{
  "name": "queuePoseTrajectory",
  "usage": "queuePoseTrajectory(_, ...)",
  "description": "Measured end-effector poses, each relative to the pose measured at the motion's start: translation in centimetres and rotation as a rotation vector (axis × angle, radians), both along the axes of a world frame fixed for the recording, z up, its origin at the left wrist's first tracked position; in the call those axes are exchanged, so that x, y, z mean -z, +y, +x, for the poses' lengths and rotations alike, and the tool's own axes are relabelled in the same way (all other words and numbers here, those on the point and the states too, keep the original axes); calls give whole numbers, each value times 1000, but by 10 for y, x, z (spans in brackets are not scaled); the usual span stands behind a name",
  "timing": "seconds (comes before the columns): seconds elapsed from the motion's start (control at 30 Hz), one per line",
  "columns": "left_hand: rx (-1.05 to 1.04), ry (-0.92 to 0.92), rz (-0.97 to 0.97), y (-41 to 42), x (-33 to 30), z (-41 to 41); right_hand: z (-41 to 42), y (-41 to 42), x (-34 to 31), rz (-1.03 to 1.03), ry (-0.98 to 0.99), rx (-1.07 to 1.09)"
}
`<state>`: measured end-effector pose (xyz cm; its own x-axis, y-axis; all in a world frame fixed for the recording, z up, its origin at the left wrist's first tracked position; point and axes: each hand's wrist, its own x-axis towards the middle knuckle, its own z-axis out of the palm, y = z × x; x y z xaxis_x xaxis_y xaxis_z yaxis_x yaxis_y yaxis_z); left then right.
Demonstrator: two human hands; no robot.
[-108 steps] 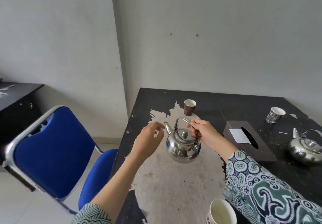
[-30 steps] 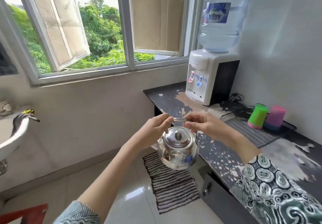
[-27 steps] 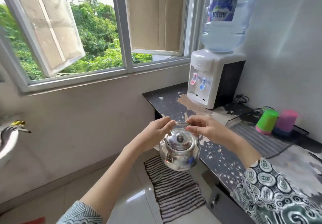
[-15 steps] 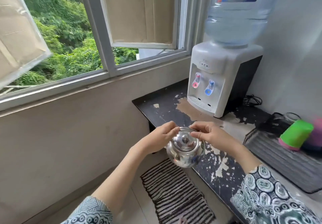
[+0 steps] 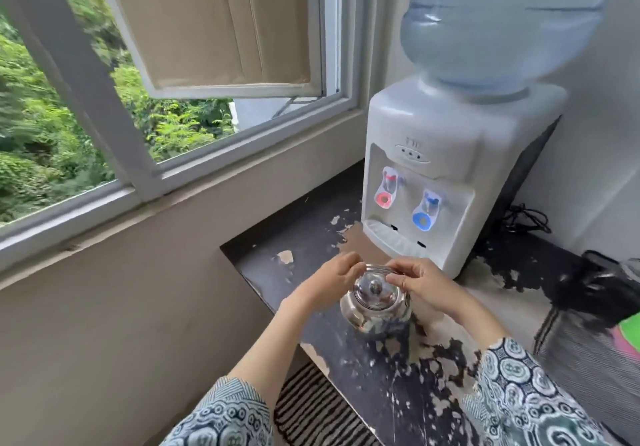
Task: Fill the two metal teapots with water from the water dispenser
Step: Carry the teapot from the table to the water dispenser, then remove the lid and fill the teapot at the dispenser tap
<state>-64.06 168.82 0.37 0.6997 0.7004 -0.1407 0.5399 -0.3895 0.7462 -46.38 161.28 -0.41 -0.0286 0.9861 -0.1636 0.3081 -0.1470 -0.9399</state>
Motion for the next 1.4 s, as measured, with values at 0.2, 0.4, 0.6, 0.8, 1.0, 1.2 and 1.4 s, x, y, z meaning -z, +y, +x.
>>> queuePoseTrajectory(0.2,100,-15,8,66,23,24,10,46,18,-6,17,145)
queuePoseTrajectory(0.4,218,-136,-7,106,44,42,15,66,23,-24,-35,270)
queuePoseTrajectory(0.6,353,-205,-99,134,59,47,2,65,26,-54,-62,442)
queuePoseTrajectory(0.8,570,-243,-63,136,79,29,-32,32,58,-90,-187,578)
queuePoseTrajectory(1.0,712,-248,149,141,102,16,-58,36,82,52,-329,710)
queuePoseTrajectory(1.2,543,-330,158,141,90,40,-47,65,72,65,-754,968)
queuePoseTrajectory(1.4,702,38,284,155,97,67,-34,83,79,-332,-1171,743)
